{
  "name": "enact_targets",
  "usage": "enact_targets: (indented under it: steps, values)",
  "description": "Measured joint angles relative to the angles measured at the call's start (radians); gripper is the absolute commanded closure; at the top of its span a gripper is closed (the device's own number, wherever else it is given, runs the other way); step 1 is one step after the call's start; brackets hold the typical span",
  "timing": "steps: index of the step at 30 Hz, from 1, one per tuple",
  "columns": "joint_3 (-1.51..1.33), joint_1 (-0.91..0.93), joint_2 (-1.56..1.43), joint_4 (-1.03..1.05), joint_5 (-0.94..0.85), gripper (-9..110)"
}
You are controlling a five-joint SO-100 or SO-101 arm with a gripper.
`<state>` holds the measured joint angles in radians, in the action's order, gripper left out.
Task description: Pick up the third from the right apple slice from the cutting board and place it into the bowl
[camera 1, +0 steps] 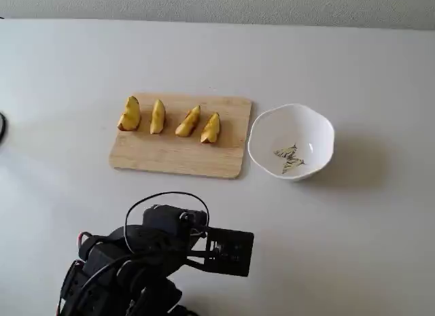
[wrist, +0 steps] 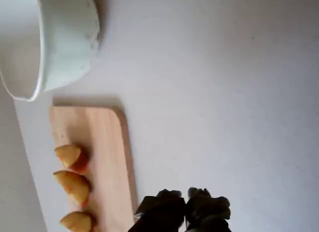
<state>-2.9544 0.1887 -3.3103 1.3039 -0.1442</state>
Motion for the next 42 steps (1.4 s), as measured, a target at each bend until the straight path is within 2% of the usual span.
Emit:
enact_targets:
  steps: [24,26,29,31,36,42]
  values:
    - [0.000,-0.038,-0.002,0.000,-0.021,101]
    - [-0.003,-0.066,-0.002,-0.012,-0.058,101]
    - [-0.052,-0.086,-0.002,-0.060,-0.265,100]
    - [-0.048,-0.081,-0.005,-0.081,-0.331,93]
    - [0.170,-0.218,0.041,-0.071,-0.538,84]
    - [0.719,-0.433,0.646,0.015,-0.615,83]
